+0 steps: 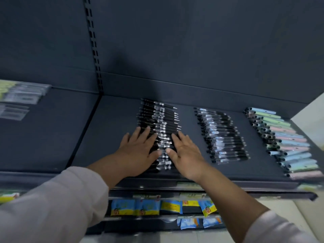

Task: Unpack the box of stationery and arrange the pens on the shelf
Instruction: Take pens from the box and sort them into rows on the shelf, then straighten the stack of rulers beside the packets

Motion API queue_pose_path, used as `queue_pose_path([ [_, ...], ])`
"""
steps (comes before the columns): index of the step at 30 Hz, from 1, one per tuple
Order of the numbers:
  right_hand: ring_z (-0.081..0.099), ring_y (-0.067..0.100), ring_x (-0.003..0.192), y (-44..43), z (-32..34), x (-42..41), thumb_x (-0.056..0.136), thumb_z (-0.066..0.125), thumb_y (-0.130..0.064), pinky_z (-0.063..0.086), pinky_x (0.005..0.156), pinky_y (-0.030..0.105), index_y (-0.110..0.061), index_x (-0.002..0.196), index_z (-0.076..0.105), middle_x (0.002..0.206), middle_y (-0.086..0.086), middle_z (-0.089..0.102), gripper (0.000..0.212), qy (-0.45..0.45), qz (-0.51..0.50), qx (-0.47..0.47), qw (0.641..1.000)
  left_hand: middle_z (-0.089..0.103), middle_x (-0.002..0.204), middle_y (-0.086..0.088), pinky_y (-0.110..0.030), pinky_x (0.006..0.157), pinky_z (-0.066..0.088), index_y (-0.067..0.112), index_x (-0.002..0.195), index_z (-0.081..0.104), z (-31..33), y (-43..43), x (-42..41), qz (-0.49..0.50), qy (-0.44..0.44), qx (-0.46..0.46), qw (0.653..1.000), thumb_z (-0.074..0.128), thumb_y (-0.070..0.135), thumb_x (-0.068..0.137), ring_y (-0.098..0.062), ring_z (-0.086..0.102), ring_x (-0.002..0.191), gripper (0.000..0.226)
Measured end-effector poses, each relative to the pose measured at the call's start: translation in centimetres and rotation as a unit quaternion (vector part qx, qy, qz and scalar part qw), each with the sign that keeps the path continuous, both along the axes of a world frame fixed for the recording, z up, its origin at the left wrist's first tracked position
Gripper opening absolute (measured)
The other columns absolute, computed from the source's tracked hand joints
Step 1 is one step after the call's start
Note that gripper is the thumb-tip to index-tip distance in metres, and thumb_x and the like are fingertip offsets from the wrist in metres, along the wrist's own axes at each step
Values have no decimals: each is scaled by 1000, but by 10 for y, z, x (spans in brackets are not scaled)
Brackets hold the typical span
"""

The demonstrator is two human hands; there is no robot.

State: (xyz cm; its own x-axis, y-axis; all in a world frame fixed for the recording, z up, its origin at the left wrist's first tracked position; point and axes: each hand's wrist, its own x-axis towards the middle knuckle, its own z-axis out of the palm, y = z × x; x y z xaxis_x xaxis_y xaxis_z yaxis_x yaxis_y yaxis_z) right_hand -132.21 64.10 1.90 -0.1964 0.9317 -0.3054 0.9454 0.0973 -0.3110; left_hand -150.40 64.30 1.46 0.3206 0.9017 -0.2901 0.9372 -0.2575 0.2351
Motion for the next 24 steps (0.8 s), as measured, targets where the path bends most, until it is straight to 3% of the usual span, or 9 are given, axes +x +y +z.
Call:
queue_pose_path([
  [8, -2, 18, 148, -1, 26, -6, 100, 26, -50, 3, 120, 37, -22, 152, 12, 161, 1, 3, 61, 66, 10, 77, 995, -19, 157, 3, -43, 117, -5, 27, 151, -6, 25, -16, -11, 74, -10, 71, 995, 14, 57, 95, -19, -20, 144, 67],
  [13, 12, 20, 146, -12, 40, -18, 101, 33, -42, 12, 119, 37, -17, 150, 26, 159, 5, 16, 55, 75, 83, 126, 986, -3, 159, 0, -40, 117, 4, 23, 152, 7, 43, -54, -36, 144, 17, 105, 984, 23, 52, 98, -20, -6, 146, 63],
  [18, 39, 21, 130, -31, 52, -48, 98, 46, -31, 29, 105, 27, -15, 138, 46, 144, 5, 44, 43, 127, 156, 175, 964, 13, 158, -3, -40, 115, 9, 22, 149, 22, 61, -105, -65, 225, 21, 141, 964, 40, 49, 95, -23, 5, 146, 62],
  [20, 43, 19, 126, -42, 54, -64, 98, 48, -30, 32, 99, 23, -16, 136, 48, 140, 4, 47, 41, 153, 176, 170, 957, 15, 158, -4, -39, 115, 10, 23, 148, 25, 63, -125, -78, 256, 36, 144, 955, 43, 48, 94, -23, 6, 146, 62],
  [24, 43, 16, 127, -56, 63, -100, 99, 46, -32, 32, 102, 24, -17, 139, 44, 143, 1, 43, 43, 153, 237, 145, 948, 14, 158, -5, -41, 115, 11, 22, 148, 23, 73, -152, -114, 306, 46, 147, 939, 43, 48, 94, -24, 7, 146, 63],
])
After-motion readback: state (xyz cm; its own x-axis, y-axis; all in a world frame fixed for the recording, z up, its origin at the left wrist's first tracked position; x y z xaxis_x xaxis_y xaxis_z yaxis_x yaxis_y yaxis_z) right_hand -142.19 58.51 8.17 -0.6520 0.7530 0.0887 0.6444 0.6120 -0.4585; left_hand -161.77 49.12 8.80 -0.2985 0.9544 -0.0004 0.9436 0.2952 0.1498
